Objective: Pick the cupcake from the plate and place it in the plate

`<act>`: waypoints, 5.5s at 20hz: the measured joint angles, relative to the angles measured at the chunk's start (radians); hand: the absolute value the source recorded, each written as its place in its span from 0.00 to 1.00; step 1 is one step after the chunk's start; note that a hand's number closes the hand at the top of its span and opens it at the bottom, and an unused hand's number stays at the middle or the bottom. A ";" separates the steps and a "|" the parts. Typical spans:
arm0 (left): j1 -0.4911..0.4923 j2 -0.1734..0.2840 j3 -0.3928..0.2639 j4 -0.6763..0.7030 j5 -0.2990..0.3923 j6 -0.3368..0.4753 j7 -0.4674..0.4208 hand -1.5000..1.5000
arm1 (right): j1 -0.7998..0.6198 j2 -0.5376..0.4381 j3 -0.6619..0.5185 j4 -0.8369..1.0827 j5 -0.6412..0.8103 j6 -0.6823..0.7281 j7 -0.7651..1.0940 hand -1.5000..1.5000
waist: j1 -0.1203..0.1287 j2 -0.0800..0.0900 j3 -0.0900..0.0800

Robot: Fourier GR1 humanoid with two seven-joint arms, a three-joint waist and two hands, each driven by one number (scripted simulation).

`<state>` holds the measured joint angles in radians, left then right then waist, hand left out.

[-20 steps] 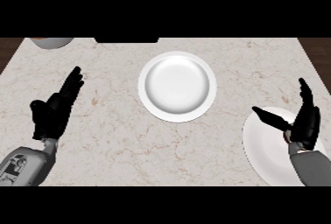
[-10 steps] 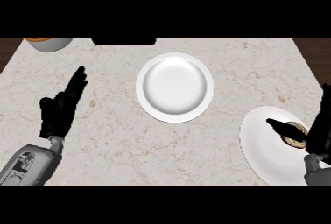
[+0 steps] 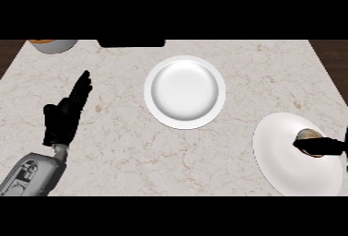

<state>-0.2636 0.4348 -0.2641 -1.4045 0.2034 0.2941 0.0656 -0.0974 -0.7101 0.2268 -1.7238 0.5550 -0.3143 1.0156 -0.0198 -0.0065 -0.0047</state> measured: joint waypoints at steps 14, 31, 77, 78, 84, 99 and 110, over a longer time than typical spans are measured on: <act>-0.007 -0.048 0.040 0.022 -0.051 -0.054 -0.015 0.50 | 0.028 0.039 -0.078 -0.007 -0.084 0.191 0.054 0.00 | 0.019 0.006 0.004; 0.018 -0.087 0.139 -0.040 -0.117 -0.143 0.041 0.50 | -0.002 0.193 -0.152 0.299 -0.015 0.279 -0.069 0.00 | 0.021 0.006 0.005; 0.030 -0.197 0.224 -0.024 -0.240 -0.217 0.024 0.50 | -0.390 0.283 -0.122 0.236 0.037 0.316 -0.937 1.00 | 0.027 0.006 0.004; 0.032 -0.202 0.221 -0.035 -0.244 -0.213 0.030 0.50 | -0.415 0.304 -0.115 0.249 0.038 0.327 -0.918 1.00 | 0.028 0.006 0.004; 0.020 -0.208 0.227 -0.040 -0.249 -0.226 0.048 0.50 | -0.547 0.460 -0.054 0.391 0.083 0.316 -0.869 1.00 | 0.032 0.008 0.004; -0.030 -0.214 0.247 0.016 -0.255 -0.258 0.028 0.50 | -0.808 0.685 -0.005 1.038 0.218 0.123 -0.843 0.00 | 0.060 0.020 0.005; -0.041 -0.230 0.247 0.020 -0.265 -0.261 0.020 0.50 | -0.871 0.708 -0.064 1.237 -0.081 0.015 -1.052 0.00 | 0.075 0.022 0.006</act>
<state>-0.3047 0.2046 -0.0170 -1.3845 -0.0616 0.0336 0.0852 -0.9685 -0.0018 0.1631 -0.4866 0.4745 -0.2991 -0.0360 0.0550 0.0153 0.0012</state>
